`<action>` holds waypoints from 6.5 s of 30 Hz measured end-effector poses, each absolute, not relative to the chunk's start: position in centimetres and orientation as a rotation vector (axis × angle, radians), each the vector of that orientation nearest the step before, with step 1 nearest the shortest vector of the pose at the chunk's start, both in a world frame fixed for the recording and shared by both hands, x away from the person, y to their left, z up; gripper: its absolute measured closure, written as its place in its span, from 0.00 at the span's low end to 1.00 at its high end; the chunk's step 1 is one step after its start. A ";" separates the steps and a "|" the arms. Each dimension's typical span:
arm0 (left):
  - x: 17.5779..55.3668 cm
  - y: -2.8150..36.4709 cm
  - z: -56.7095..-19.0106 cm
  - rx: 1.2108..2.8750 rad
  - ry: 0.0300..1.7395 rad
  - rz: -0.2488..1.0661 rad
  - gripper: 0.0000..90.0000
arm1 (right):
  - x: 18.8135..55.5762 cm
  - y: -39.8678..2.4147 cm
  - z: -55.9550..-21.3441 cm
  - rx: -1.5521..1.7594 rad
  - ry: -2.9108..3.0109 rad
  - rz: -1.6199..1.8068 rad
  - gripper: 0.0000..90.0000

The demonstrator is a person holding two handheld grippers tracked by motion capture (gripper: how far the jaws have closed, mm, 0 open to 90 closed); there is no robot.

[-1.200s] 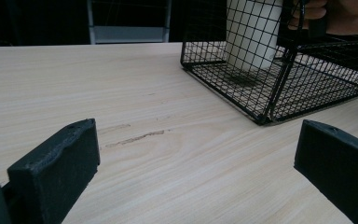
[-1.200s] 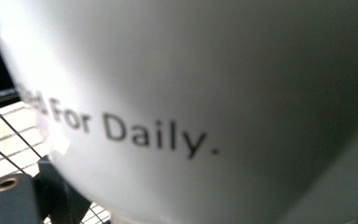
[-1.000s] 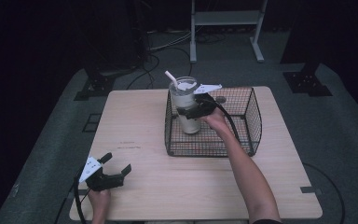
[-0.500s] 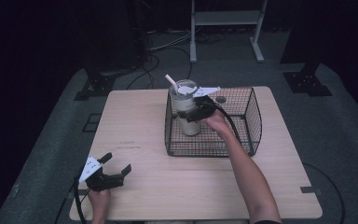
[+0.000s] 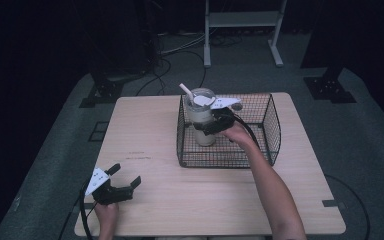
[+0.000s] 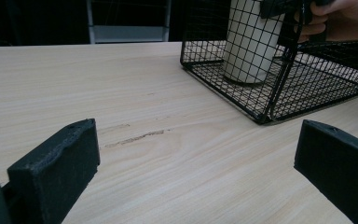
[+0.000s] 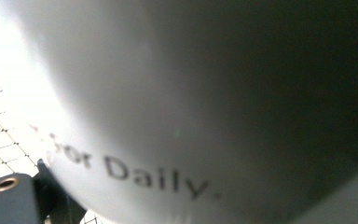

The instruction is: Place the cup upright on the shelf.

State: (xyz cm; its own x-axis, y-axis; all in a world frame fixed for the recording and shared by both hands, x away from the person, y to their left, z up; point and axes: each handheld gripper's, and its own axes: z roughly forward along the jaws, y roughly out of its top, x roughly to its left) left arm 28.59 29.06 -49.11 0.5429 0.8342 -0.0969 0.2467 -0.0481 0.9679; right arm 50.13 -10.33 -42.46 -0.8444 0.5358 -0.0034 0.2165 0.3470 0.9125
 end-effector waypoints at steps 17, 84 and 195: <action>28.6 29.1 -49.1 1.597 0.946 0.617 0.00 | 49.6 -11.5 -42.7 0.667 2.314 1.513 0.09; 28.5 29.0 -49.1 1.607 0.941 0.629 0.00 | 44.8 -17.7 -37.2 0.733 2.366 1.294 0.09; 28.5 28.7 -49.1 1.621 0.950 0.637 0.00 | 30.3 -26.0 -42.3 0.705 2.354 1.413 0.10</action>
